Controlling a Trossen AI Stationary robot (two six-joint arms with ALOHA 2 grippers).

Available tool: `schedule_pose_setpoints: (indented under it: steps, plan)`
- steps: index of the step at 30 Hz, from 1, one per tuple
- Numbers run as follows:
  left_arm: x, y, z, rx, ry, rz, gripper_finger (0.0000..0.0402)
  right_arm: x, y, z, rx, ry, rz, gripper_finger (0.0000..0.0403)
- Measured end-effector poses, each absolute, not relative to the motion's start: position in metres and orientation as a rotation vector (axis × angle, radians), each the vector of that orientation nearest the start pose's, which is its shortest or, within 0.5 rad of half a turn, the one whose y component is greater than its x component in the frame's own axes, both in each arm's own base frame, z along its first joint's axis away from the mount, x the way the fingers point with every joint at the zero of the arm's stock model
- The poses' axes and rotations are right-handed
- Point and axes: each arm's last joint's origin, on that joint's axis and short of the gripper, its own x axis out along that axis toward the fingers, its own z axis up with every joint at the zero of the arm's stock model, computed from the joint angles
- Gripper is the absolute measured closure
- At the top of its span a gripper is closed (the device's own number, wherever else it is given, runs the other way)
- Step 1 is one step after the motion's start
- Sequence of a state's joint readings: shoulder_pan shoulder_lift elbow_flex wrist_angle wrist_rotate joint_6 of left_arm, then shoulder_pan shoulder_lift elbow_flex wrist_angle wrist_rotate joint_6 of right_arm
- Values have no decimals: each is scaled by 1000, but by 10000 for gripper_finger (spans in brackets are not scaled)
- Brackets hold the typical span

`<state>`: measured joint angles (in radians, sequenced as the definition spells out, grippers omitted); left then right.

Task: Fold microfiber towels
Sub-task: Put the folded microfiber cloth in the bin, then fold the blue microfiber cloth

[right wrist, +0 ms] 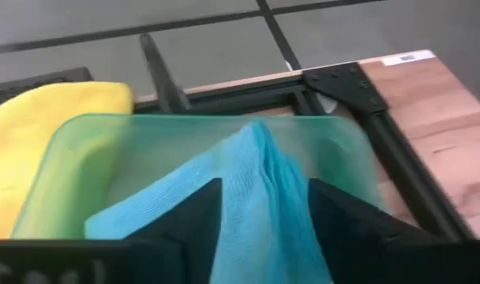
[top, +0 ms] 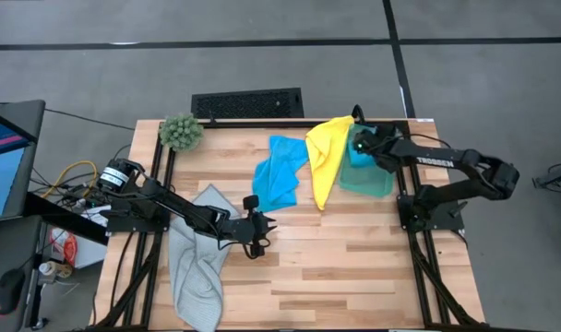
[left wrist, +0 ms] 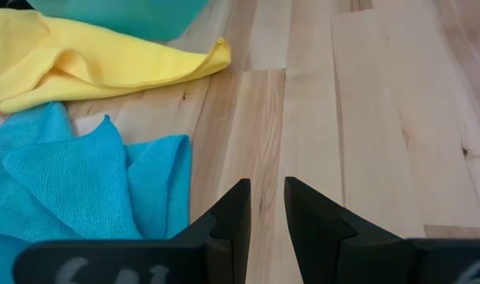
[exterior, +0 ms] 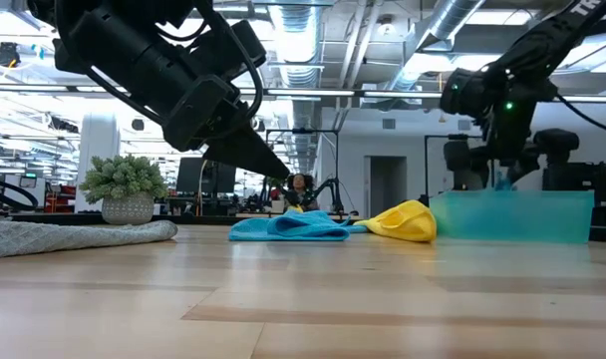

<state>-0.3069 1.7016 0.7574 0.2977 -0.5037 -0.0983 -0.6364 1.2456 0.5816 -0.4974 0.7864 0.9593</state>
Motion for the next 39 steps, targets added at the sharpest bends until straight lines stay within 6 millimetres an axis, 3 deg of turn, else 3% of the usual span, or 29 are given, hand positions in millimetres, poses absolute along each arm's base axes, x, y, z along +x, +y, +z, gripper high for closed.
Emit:
schedule_pose_setpoints:
  steps: [4,10,16,22,25,28,32,39]
  plan:
    - [310,-84,145,152,594,217,329,142,-132,175,598,554,-1730,162]
    - [309,-83,143,153,612,217,330,140,-129,188,572,523,-1671,165]
    - [296,-87,150,263,684,194,330,167,-115,200,401,649,-1172,170]
    - [274,-81,200,231,612,173,330,202,-77,211,419,581,-611,170]
    - [260,-77,225,198,536,150,329,222,-52,209,344,554,-472,171]
    - [250,-70,234,157,489,173,329,241,-32,205,232,490,-420,171]
    - [244,-58,220,65,471,236,329,263,-24,189,142,438,-478,171]
    - [242,-42,171,-54,474,305,307,291,-45,160,268,478,-604,171]
